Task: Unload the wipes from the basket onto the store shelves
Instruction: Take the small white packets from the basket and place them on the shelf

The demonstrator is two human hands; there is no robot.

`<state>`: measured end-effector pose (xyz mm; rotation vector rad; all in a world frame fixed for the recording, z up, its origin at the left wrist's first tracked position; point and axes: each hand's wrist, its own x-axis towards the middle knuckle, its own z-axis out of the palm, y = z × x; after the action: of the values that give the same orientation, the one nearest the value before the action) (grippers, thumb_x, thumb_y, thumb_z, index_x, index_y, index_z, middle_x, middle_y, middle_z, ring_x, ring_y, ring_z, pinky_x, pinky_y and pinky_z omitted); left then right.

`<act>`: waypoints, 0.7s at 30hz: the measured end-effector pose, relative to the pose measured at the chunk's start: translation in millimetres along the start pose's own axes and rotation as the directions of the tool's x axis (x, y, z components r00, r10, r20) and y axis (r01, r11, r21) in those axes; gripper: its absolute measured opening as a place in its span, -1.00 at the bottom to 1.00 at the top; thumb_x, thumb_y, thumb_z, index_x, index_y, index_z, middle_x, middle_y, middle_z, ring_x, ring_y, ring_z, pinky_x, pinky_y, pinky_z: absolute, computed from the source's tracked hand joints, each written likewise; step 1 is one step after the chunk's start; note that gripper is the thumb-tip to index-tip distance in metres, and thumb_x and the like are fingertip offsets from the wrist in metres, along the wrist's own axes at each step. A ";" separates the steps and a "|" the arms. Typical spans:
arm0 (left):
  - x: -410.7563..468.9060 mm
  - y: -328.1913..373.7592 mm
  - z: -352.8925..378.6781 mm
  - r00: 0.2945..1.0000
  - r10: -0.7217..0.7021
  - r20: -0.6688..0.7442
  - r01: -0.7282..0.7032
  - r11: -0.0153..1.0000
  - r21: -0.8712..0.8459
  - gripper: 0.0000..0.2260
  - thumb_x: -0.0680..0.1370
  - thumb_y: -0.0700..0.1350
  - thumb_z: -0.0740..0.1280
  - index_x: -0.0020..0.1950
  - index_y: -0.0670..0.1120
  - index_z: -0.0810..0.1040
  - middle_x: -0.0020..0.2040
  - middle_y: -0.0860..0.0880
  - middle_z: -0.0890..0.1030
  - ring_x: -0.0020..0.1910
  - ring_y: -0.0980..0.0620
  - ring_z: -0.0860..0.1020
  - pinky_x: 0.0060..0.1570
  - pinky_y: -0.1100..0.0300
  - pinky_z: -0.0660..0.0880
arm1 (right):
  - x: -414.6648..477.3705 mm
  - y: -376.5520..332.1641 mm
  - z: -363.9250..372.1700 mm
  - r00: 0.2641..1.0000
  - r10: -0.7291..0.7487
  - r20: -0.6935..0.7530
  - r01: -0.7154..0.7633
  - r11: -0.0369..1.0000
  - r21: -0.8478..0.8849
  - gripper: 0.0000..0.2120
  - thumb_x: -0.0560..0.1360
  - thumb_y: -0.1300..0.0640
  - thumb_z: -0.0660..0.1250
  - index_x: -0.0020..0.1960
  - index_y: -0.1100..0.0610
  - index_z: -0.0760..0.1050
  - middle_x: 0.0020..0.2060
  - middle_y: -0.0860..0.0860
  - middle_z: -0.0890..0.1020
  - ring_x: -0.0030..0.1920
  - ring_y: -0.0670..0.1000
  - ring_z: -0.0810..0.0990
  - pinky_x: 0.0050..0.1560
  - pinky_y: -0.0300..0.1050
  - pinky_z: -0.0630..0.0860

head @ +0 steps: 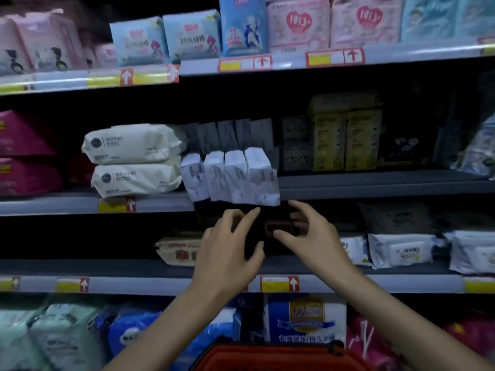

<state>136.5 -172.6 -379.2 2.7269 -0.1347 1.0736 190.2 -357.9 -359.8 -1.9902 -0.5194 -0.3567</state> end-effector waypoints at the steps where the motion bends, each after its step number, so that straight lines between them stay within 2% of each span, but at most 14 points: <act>1: -11.1 -1.2 4.7 0.999 -0.011 0.049 0.011 1.000 -0.003 -0.40 0.59 0.20 0.29 0.62 0.12 0.31 0.40 0.04 0.42 0.28 -0.01 0.51 0.14 0.05 0.51 | -12.5 8.4 -0.8 0.999 0.005 0.043 -0.003 0.998 -0.055 -0.31 0.50 -0.05 0.52 0.56 -0.09 0.32 0.35 -0.10 0.54 0.35 -0.07 0.50 0.31 -0.09 0.51; 3: -35.0 -3.9 18.0 0.982 -0.048 0.185 0.049 0.999 0.001 -0.34 0.59 0.29 0.22 0.67 0.18 0.17 0.52 0.05 0.33 0.44 -0.01 0.42 0.29 0.03 0.47 | -38.5 30.2 0.6 0.989 0.025 0.148 0.003 0.982 -0.190 -0.26 0.53 -0.14 0.47 0.61 -0.10 0.22 0.46 -0.12 0.43 0.43 -0.05 0.43 0.37 -0.09 0.45; 5: -59.4 -6.1 31.9 0.944 -0.095 0.316 0.094 0.995 0.018 -0.26 0.54 0.41 0.09 0.69 0.23 0.05 0.62 0.06 0.21 0.56 0.00 0.29 0.42 0.00 0.39 | -62.0 56.3 3.9 0.968 0.062 0.242 0.009 0.960 -0.280 -0.20 0.52 -0.19 0.45 0.63 -0.10 0.15 0.52 -0.12 0.33 0.45 -0.06 0.39 0.35 -0.18 0.38; 7: -84.0 -8.1 48.4 0.905 -0.114 0.410 0.101 0.993 0.053 -0.18 0.45 0.49 -0.08 0.69 0.24 -0.01 0.67 0.05 0.11 0.61 -0.03 0.22 0.47 -0.04 0.34 | -82.8 86.9 6.6 0.936 0.116 0.331 0.011 0.934 -0.357 -0.13 0.49 -0.21 0.47 0.65 -0.09 0.09 0.57 -0.07 0.24 0.45 -0.03 0.40 0.31 -0.23 0.36; 8: -96.4 -9.2 57.4 0.885 -0.121 0.450 0.103 0.993 0.066 -0.15 0.42 0.50 -0.11 0.69 0.23 0.00 0.68 0.04 0.11 0.62 -0.05 0.21 0.48 -0.05 0.34 | -92.6 103.1 7.8 0.917 0.146 0.372 0.016 0.917 -0.398 -0.08 0.47 -0.22 0.48 0.66 -0.08 0.07 0.60 -0.03 0.18 0.50 0.00 0.36 0.37 -0.19 0.36; 10: -121.7 -11.9 76.4 0.843 -0.136 0.520 0.113 0.991 0.077 -0.14 0.42 0.50 -0.07 0.69 0.19 0.07 0.66 0.01 0.18 0.60 -0.08 0.25 0.46 -0.05 0.37 | -111.4 134.7 10.0 0.880 0.192 0.435 0.035 0.887 -0.460 -0.02 0.43 -0.23 0.50 0.67 -0.07 0.04 0.62 0.05 0.13 0.60 0.09 0.20 0.52 -0.03 0.29; 12: -145.2 -13.6 95.1 0.797 -0.154 0.585 0.130 0.988 0.083 -0.16 0.45 0.48 0.01 0.68 0.16 0.13 0.63 -0.01 0.25 0.57 -0.11 0.30 0.43 -0.07 0.40 | -128.8 160.0 12.0 0.838 0.257 0.482 0.020 0.867 -0.498 -0.01 0.42 -0.22 0.52 0.66 -0.09 0.03 0.62 0.13 0.13 0.62 0.15 0.15 0.56 0.02 0.25; 15: -177.4 -12.6 126.1 0.723 -0.165 0.671 0.127 0.986 0.106 -0.21 0.47 0.42 0.09 0.65 0.11 0.24 0.54 -0.02 0.37 0.48 -0.13 0.42 0.38 -0.09 0.45 | -151.4 191.6 18.2 0.758 0.327 0.564 0.047 0.835 -0.548 -0.04 0.45 -0.18 0.51 0.66 -0.02 0.05 0.58 0.17 0.19 0.57 0.20 0.23 0.52 0.04 0.29; 18: -205.2 -7.3 159.5 0.622 -0.164 0.766 0.101 0.986 0.129 -0.25 0.49 0.41 0.13 0.63 0.10 0.25 0.50 -0.02 0.40 0.44 -0.14 0.45 0.35 -0.09 0.45 | -170.7 222.0 23.8 0.673 0.354 0.650 0.097 0.828 -0.552 -0.11 0.48 -0.11 0.51 0.64 0.06 0.12 0.49 0.17 0.32 0.47 0.22 0.38 0.45 0.02 0.37; 21: -229.6 5.1 191.6 0.514 -0.137 0.847 0.077 0.991 0.114 -0.32 0.57 0.37 0.22 0.62 0.11 0.25 0.47 -0.02 0.42 0.44 -0.14 0.45 0.34 -0.09 0.44 | -183.3 239.7 26.3 0.533 0.464 0.708 0.177 0.757 -0.629 -0.28 0.55 -0.06 0.45 0.59 0.08 0.22 0.38 0.16 0.43 0.35 0.23 0.49 0.30 0.04 0.48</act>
<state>95.0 -218.6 -671.7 2.9875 -0.0675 -0.4249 153.1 -468.4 -639.4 -2.8334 -0.8879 0.7484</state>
